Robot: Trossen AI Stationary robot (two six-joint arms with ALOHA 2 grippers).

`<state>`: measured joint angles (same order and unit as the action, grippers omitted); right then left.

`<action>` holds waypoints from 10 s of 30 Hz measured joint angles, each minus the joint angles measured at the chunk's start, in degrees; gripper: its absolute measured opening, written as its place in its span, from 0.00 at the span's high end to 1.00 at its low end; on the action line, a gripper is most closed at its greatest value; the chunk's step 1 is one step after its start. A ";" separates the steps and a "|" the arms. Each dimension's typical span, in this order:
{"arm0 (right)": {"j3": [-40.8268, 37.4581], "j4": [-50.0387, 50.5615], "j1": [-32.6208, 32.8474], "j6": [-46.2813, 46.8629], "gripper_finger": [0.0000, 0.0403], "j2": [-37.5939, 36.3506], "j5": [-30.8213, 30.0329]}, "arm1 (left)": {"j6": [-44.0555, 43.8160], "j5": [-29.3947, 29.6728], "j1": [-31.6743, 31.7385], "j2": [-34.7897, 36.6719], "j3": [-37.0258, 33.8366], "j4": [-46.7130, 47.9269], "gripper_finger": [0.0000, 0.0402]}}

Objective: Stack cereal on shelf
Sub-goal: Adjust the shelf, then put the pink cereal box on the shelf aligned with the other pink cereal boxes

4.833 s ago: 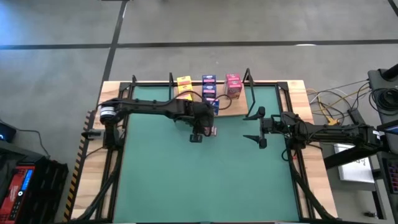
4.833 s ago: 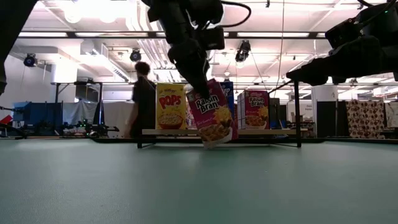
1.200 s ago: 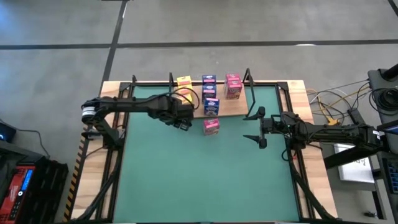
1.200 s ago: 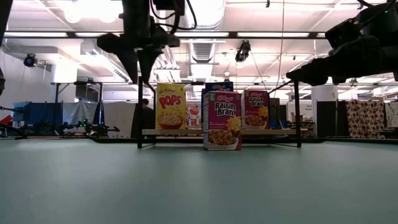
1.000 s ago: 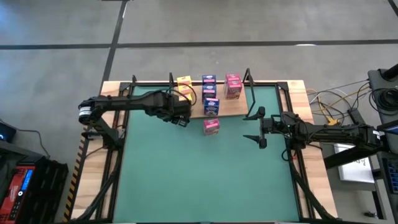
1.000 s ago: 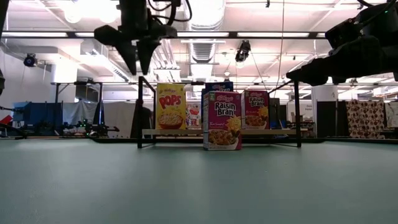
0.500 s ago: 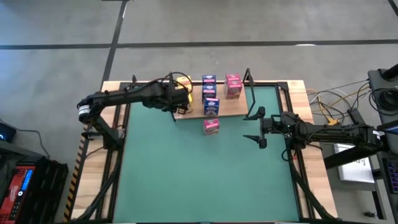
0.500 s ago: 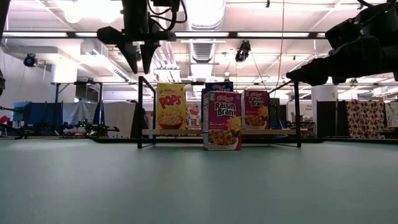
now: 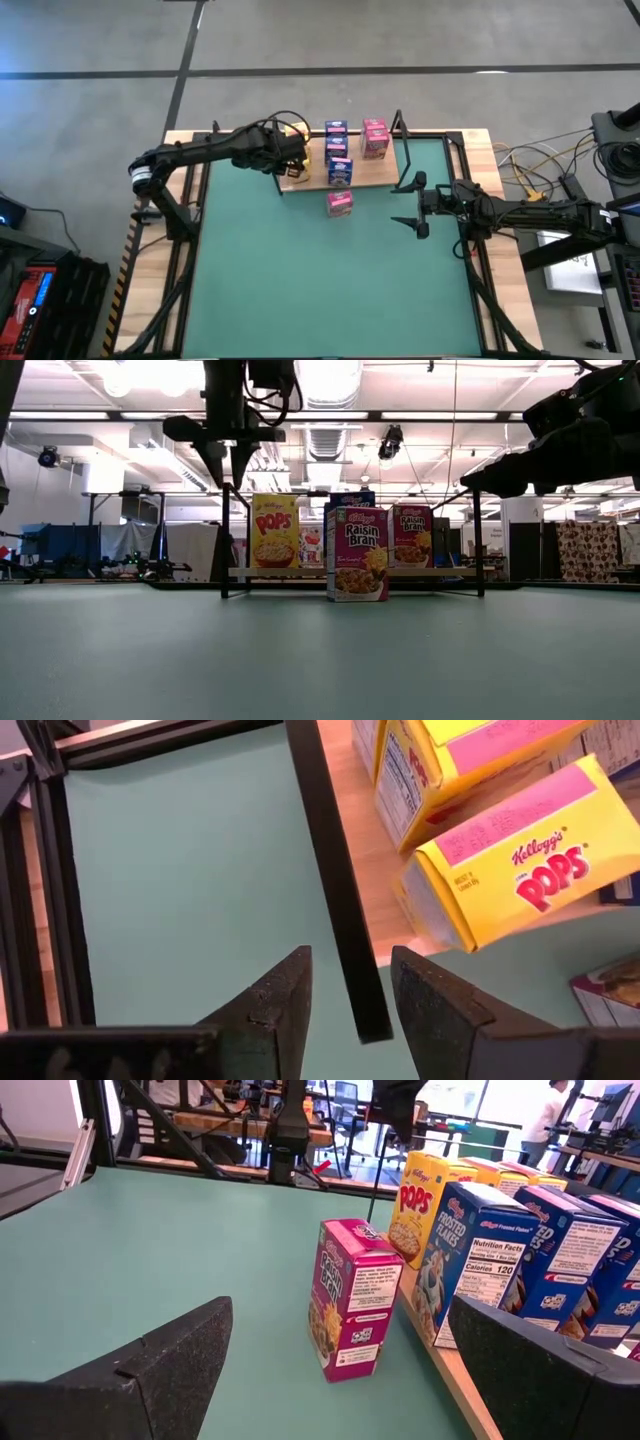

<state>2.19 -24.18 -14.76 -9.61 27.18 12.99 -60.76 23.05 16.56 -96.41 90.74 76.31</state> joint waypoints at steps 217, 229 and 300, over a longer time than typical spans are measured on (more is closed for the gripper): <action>0.00 0.33 0.01 0.00 0.10 0.00 0.00 | 28.29 29.90 -27.41 95.50 -86.97 -70.26 0.73; -0.02 -3.76 0.09 -2.73 0.10 0.02 0.26 | 28.31 29.92 -27.41 95.28 -86.97 -70.26 0.73; 79.63 76.74 16.06 70.00 0.10 57.81 -38.41 | 28.29 29.94 -27.41 95.15 -86.90 -70.24 0.73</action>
<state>81.82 52.56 1.30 60.39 84.99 -25.41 -32.47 52.99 -10.85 -1.26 3.84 6.07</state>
